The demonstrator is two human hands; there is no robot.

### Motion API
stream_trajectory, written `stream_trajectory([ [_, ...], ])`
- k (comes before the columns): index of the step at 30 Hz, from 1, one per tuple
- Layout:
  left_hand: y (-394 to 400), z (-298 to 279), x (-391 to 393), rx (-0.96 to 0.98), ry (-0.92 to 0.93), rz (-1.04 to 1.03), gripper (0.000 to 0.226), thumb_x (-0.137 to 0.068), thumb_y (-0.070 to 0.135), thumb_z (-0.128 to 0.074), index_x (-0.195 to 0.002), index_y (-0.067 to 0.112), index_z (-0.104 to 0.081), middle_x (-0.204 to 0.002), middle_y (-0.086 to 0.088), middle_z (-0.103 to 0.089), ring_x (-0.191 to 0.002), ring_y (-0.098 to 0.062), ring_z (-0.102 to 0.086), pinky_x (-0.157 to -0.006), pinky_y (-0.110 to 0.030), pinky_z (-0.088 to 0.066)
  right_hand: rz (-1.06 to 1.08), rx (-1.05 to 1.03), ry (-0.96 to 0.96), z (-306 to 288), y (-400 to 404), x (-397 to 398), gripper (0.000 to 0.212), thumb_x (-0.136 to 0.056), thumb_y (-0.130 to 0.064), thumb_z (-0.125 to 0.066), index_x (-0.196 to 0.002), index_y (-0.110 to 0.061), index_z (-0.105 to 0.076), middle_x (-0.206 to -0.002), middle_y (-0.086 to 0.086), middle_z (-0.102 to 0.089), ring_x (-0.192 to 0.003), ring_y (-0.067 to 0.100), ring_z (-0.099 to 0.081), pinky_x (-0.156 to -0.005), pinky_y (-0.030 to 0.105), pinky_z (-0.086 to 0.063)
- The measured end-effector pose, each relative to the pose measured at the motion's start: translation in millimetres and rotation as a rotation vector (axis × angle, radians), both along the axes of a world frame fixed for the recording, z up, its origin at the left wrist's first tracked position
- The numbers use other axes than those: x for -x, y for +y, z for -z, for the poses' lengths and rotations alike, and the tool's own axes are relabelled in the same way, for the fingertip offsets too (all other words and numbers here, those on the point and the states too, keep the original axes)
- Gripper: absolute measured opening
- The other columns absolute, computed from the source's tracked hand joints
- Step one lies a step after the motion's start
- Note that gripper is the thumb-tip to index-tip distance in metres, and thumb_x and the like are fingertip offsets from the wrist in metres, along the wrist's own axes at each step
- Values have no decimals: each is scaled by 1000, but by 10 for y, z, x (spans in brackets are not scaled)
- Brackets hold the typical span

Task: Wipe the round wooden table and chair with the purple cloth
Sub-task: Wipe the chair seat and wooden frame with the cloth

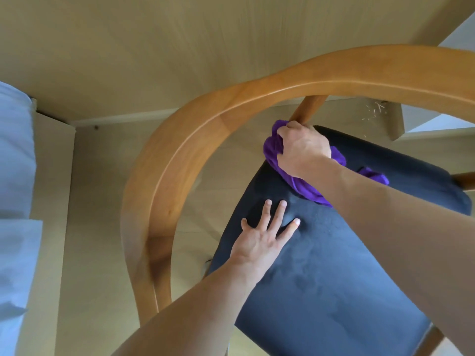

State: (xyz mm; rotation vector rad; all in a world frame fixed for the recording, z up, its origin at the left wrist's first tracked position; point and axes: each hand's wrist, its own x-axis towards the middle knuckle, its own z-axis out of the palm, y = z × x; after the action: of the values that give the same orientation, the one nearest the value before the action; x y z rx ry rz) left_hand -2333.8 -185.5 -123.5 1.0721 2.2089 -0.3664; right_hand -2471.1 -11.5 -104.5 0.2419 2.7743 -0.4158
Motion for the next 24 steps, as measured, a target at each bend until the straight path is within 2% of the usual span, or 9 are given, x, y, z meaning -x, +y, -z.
stream_trajectory([
  [4,-1,7,-22,-8,27,9,120,-84,9,-74,-160,23,16,-164,-21,28,-154,-46,9,-101,-65,-48,44,32,-121,86,-367,12,19,-92,-29,-59,-107,-18,-63,-108,5,-62,-116,27,-51,-73,34,-46],
  [7,25,-40,-1,-7,-4,3,107,-86,6,-69,-161,21,6,-167,-20,10,-154,-46,4,-100,-65,-48,-220,186,-283,-65,-658,-147,13,-89,-27,-56,-90,-21,-68,-92,1,-67,-84,23,-62,-61,28,-48],
  [10,27,-46,-3,9,-8,2,110,-86,6,-70,-160,21,10,-166,-22,8,-154,-45,3,-102,-66,-46,-293,347,-400,-198,-625,-238,7,-84,-22,-59,-78,-23,-63,-80,-2,-64,-77,24,-62,-60,29,-52],
  [12,29,-28,-15,7,-6,3,112,-89,6,-67,-160,22,18,-166,-21,23,-154,-46,10,-104,-66,-44,-159,332,-182,-195,-422,-142,3,-84,-22,-59,-82,-23,-62,-84,-3,-63,-83,27,-60,-64,33,-52],
  [15,24,-18,-9,-8,-9,2,113,-88,3,-66,-160,23,20,-162,-21,35,-153,-46,15,-103,-67,-44,65,149,144,-96,-76,79,22,-92,-26,-59,-111,-17,-62,-108,3,-59,-99,29,-53,-75,38,-48],
  [17,11,0,-6,-12,7,16,116,-86,3,-67,-159,23,21,-161,-21,36,-153,-47,14,-102,-65,-46,9,-32,28,-34,-22,164,28,-95,-25,-60,-120,-13,-58,-115,6,-59,-99,29,-50,-73,40,-45],
  [19,-1,23,-6,-13,24,27,118,-86,3,-68,-159,23,23,-160,-22,37,-153,-47,13,-101,-63,-48,-76,-152,-122,12,-116,186,30,-91,-25,-62,-118,-13,-57,-108,6,-58,-94,25,-44,-70,38,-41],
  [22,-5,19,12,-10,31,37,119,-85,3,-69,-158,23,24,-161,-22,35,-154,-47,10,-99,-62,-50,-44,-12,-204,-39,-277,222,23,-83,-22,-60,-104,-13,-62,-89,4,-56,-87,23,-52,-62,33,-43],
  [24,5,4,6,5,29,42,118,-87,5,-68,-158,23,24,-162,-23,32,-154,-46,7,-99,-62,-50,-158,172,-290,-96,-394,191,20,-84,-27,-56,-97,-16,-66,-89,4,-62,-82,23,-61,-59,29,-47],
])
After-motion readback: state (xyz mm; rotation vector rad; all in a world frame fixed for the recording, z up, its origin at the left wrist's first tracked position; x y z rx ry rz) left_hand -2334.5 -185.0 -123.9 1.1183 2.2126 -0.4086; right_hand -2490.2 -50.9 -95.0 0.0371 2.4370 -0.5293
